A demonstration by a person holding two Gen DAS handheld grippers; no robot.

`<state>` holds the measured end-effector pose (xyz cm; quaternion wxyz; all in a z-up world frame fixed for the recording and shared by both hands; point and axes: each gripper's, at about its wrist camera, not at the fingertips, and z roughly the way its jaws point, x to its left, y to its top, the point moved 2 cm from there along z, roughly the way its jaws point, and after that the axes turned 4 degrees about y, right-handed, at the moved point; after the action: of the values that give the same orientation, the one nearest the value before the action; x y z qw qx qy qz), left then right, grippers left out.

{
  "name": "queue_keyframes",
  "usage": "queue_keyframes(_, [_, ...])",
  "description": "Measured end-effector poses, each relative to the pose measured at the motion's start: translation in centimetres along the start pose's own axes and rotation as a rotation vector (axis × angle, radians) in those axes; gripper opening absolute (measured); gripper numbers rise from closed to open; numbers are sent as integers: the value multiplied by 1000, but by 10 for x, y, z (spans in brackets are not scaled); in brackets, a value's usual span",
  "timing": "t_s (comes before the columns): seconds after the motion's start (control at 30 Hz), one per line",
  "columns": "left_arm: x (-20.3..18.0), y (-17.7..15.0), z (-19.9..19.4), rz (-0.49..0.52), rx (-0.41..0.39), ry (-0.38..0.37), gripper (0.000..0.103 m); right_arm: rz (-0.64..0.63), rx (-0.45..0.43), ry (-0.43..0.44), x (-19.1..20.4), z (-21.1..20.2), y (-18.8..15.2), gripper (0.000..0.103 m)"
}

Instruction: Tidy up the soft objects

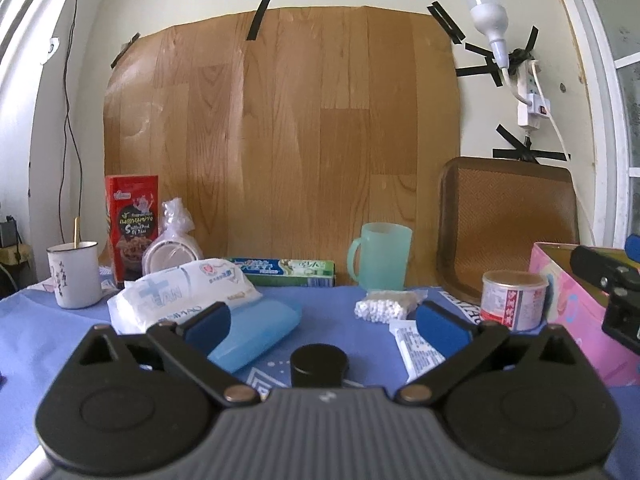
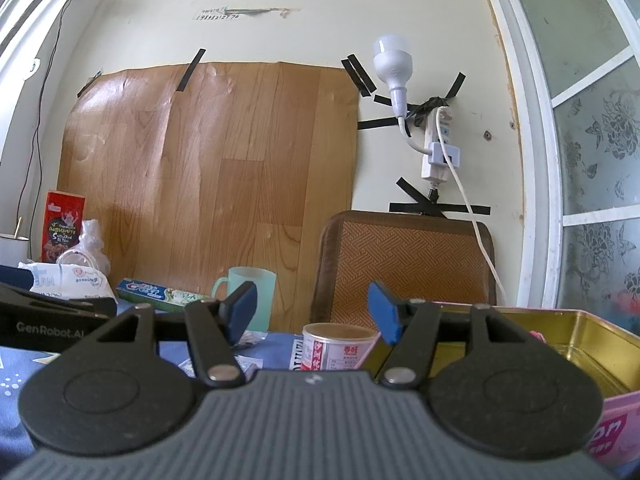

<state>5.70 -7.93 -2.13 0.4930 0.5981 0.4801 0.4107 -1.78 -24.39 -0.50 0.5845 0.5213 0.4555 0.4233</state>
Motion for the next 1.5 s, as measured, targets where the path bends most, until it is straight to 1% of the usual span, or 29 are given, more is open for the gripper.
queue_keyframes(0.27, [0, 0, -6, -1, -29, 13, 103, -4, 1, -2, 1, 0, 0, 65])
queue_keyframes(0.7, [1, 1, -10, -1, -55, 18, 103, -24, 5, -3, 5, 0, 0, 65])
queue_keyframes(0.8, [2, 1, -10, -11, -52, 11, 103, -28, 6, -4, 5, 0, 0, 66])
queue_keyframes(0.97, [4, 0, -12, -21, -48, 43, 103, -37, 6, -4, 6, 0, 0, 66])
queue_keyframes(1.27, [7, 1, -11, -39, -39, 38, 103, -40, 6, -3, 7, 0, -1, 67])
queue_keyframes(1.5, [13, 0, -10, -76, -32, 41, 103, -47, 11, -4, 9, 0, -1, 67])
